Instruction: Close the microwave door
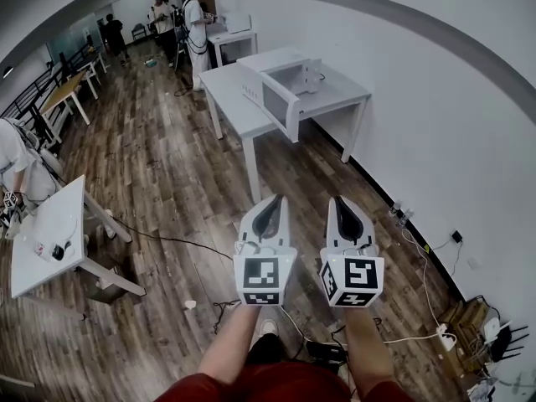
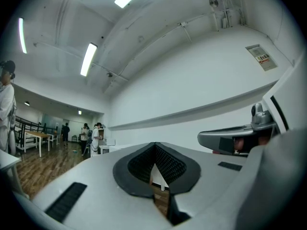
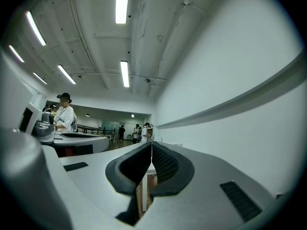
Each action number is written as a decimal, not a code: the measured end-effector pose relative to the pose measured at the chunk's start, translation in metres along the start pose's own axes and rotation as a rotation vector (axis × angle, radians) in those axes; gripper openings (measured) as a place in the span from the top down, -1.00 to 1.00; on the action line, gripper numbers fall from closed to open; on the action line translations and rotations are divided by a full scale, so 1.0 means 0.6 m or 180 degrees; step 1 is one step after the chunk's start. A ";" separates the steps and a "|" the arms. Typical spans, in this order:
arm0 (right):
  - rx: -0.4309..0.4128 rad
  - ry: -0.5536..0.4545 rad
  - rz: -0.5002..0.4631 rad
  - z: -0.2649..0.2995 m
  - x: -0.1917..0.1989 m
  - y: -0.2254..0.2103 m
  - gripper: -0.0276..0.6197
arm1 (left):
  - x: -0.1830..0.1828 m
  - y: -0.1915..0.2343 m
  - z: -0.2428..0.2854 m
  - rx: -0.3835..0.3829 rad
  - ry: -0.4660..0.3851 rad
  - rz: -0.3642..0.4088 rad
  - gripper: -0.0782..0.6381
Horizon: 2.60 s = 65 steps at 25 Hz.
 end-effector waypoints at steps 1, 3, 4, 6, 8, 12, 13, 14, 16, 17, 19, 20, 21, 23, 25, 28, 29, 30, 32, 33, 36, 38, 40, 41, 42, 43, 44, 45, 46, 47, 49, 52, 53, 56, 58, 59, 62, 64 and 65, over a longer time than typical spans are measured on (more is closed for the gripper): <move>0.0008 0.0005 -0.0009 0.018 0.001 0.002 0.83 | 0.002 0.013 0.014 0.0008 -0.0002 -0.0010 0.71; 0.0026 0.0006 -0.0028 0.056 0.001 0.007 0.83 | 0.003 0.039 0.042 0.0024 -0.0018 -0.0028 0.71; 0.0034 0.0008 -0.0039 0.075 0.002 0.009 0.83 | 0.005 0.052 0.056 0.0031 -0.0027 -0.0036 0.71; 0.0052 0.0016 -0.0065 0.110 0.006 0.015 0.83 | 0.008 0.078 0.082 0.0048 -0.0042 -0.0053 0.71; 0.0075 0.0022 -0.0089 0.143 0.009 0.020 0.83 | 0.013 0.103 0.107 0.0069 -0.0054 -0.0071 0.71; 0.0116 0.0028 -0.0123 0.196 0.013 0.025 0.83 | 0.022 0.137 0.151 0.0130 -0.0046 -0.0083 0.71; 0.0128 0.0033 -0.0129 0.207 0.014 0.023 0.83 | 0.025 0.142 0.162 0.0148 -0.0039 -0.0087 0.71; 0.0137 0.0040 -0.0133 0.216 0.016 0.022 0.83 | 0.028 0.146 0.171 0.0162 -0.0032 -0.0093 0.71; 0.0153 0.0057 -0.0134 0.232 0.021 0.017 0.83 | 0.035 0.152 0.189 0.0180 -0.0012 -0.0105 0.71; 0.0162 0.0062 -0.0129 0.239 0.024 0.012 0.83 | 0.037 0.153 0.198 0.0189 -0.0004 -0.0108 0.71; 0.0181 0.0062 -0.0112 0.255 0.028 -0.001 0.83 | 0.042 0.153 0.218 0.0208 0.0006 -0.0101 0.71; 0.0186 0.0059 -0.0101 0.263 0.031 -0.007 0.83 | 0.044 0.153 0.229 0.0215 0.0009 -0.0091 0.71; 0.0184 0.0056 -0.0091 0.273 0.034 -0.013 0.83 | 0.047 0.154 0.240 0.0219 0.0014 -0.0082 0.71; 0.0173 0.0050 -0.0077 0.295 0.042 -0.029 0.83 | 0.054 0.155 0.267 0.0215 0.0021 -0.0066 0.71; 0.0152 0.0047 -0.0070 0.322 0.050 -0.048 0.83 | 0.059 0.154 0.300 0.0201 0.0023 -0.0051 0.71; 0.0110 0.0024 -0.0060 0.364 0.055 -0.085 0.83 | 0.059 0.150 0.358 0.0177 0.0007 -0.0026 0.71; 0.0101 0.0012 -0.0052 0.380 0.054 -0.101 0.83 | 0.056 0.146 0.379 0.0171 -0.0005 -0.0011 0.71; 0.0091 0.0000 -0.0043 0.396 0.053 -0.117 0.83 | 0.052 0.142 0.401 0.0164 -0.0017 0.0005 0.71; 0.0068 -0.0017 -0.0031 0.425 0.051 -0.152 0.83 | 0.045 0.132 0.444 0.0139 -0.0034 0.0029 0.71; 0.0055 -0.0024 -0.0023 0.438 0.050 -0.170 0.83 | 0.042 0.127 0.465 0.0124 -0.0037 0.0036 0.71; 0.0016 -0.0045 0.0006 0.473 0.047 -0.220 0.83 | 0.035 0.111 0.521 0.0079 -0.0035 0.0062 0.71; -0.0008 -0.0052 0.0032 0.496 0.049 -0.253 0.83 | 0.034 0.099 0.558 0.0051 -0.0034 0.0074 0.71; -0.0037 -0.0049 0.0067 0.514 0.056 -0.284 0.83 | 0.036 0.086 0.591 0.0026 -0.0025 0.0088 0.71; -0.0052 -0.0045 0.0081 0.522 0.060 -0.298 0.83 | 0.037 0.080 0.606 0.0012 -0.0018 0.0095 0.71; -0.0064 -0.0041 0.0095 0.529 0.064 -0.311 0.83 | 0.038 0.073 0.619 -0.0002 -0.0012 0.0102 0.71; -0.0070 -0.0037 0.0112 0.536 0.068 -0.323 0.83 | 0.039 0.068 0.630 -0.0013 -0.0006 0.0110 0.71; -0.0070 -0.0033 0.0138 0.542 0.072 -0.333 0.83 | 0.040 0.063 0.640 -0.0021 0.0001 0.0122 0.71; -0.0070 -0.0029 0.0170 0.548 0.076 -0.342 0.83 | 0.042 0.058 0.649 -0.0026 0.0011 0.0135 0.71; -0.0073 -0.0026 0.0200 0.553 0.080 -0.349 0.83 | 0.045 0.055 0.656 -0.0032 0.0024 0.0149 0.71; -0.0083 -0.0025 0.0220 0.558 0.083 -0.354 0.83 | 0.047 0.053 0.662 -0.0043 0.0035 0.0161 0.71; -0.0107 -0.0024 0.0228 0.568 0.088 -0.362 0.83 | 0.051 0.052 0.674 -0.0069 0.0048 0.0171 0.71; -0.0142 -0.0008 0.0235 0.584 0.094 -0.371 0.83 | 0.057 0.056 0.690 -0.0108 0.0071 0.0172 0.71; -0.0157 0.0003 0.0240 0.590 0.097 -0.372 0.83 | 0.059 0.058 0.695 -0.0123 0.0080 0.0165 0.71; -0.0185 0.0031 0.0262 0.608 0.106 -0.374 0.83 | 0.068 0.068 0.706 -0.0156 0.0117 0.0155 0.71; -0.0196 0.0048 0.0264 0.621 0.109 -0.373 0.83 | 0.078 0.078 0.714 -0.0176 0.0149 0.0148 0.71; -0.0207 0.0062 0.0259 0.628 0.112 -0.371 0.83 | 0.084 0.086 0.717 -0.0195 0.0169 0.0130 0.71; -0.0254 0.0123 0.0239 0.646 0.121 -0.362 0.83 | 0.100 0.115 0.724 -0.0281 0.0214 0.0076 0.71; -0.0276 0.0153 0.0213 0.658 0.127 -0.357 0.83 | 0.106 0.130 0.730 -0.0309 0.0211 0.0072 0.71; -0.0284 0.0165 0.0205 0.665 0.130 -0.355 0.83 | 0.110 0.136 0.733 -0.0314 0.0211 0.0073 0.71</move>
Point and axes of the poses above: the fingertips, and each gripper's own axes: z forward along the fingers, y to its left, x out of its underside, the point moved 2 cm from there along -z, backward along the fingers, and after that the axes turned 2 degrees about y, right-handed, at the moved point
